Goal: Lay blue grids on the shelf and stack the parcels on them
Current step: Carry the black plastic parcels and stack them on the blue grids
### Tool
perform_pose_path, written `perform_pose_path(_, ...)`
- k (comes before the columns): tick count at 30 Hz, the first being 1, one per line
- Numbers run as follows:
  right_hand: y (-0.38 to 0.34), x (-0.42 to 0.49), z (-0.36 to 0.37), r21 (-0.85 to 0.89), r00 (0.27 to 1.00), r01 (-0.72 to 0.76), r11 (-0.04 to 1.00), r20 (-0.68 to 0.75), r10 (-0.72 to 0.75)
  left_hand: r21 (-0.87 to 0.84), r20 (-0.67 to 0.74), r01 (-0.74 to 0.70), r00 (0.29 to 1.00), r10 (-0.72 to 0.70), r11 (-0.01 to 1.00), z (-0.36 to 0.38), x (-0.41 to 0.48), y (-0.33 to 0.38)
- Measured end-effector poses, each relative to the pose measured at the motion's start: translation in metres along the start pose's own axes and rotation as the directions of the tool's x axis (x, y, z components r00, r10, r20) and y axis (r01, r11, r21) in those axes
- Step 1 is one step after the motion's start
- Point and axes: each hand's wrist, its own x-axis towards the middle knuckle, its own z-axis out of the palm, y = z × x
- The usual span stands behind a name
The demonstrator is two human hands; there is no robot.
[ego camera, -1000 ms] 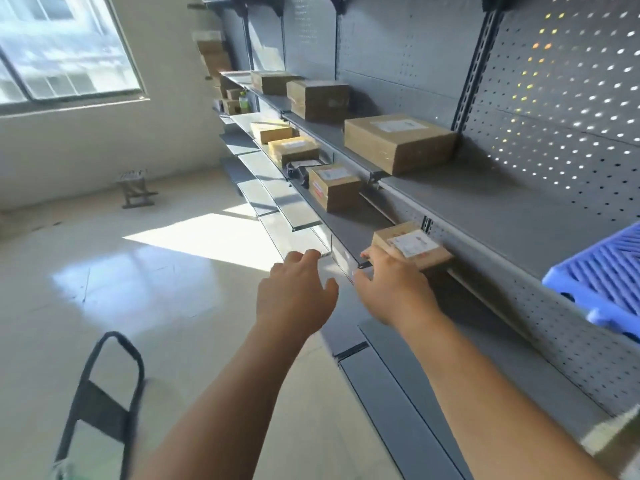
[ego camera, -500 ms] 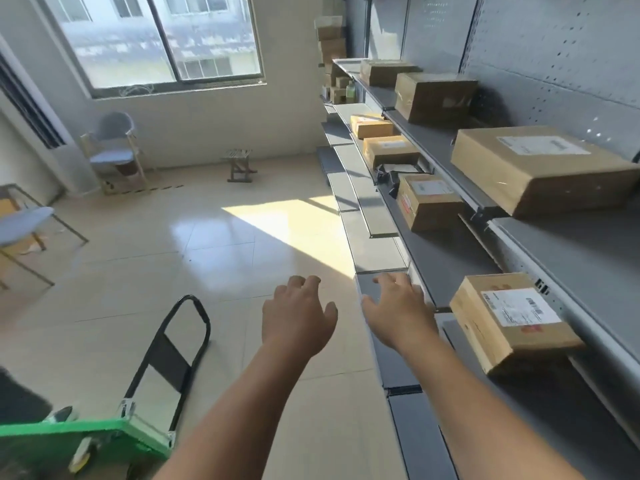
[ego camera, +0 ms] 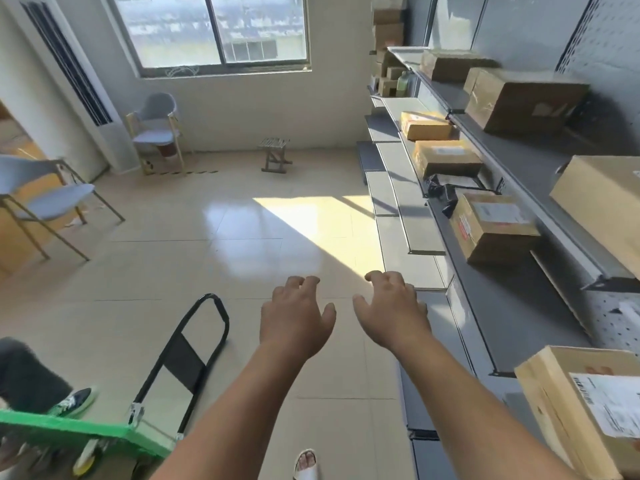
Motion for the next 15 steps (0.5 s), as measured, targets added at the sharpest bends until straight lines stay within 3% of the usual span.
perform_pose_path(8,-0.040,0.122,-0.007,-0.006,0.993,-0.088,0.996,-0.076,0.087,-0.026,-0.010,-0.103,0.995,0.103,0.994,-0.017,0.137,-0.025)
perform_pose_path(15,-0.052,0.195,0.000,0.015,0.977,-0.201,0.979,-0.067,0.202,-0.074,0.072,-0.146,0.986,0.151,0.987,-0.008,0.220,-0.034)
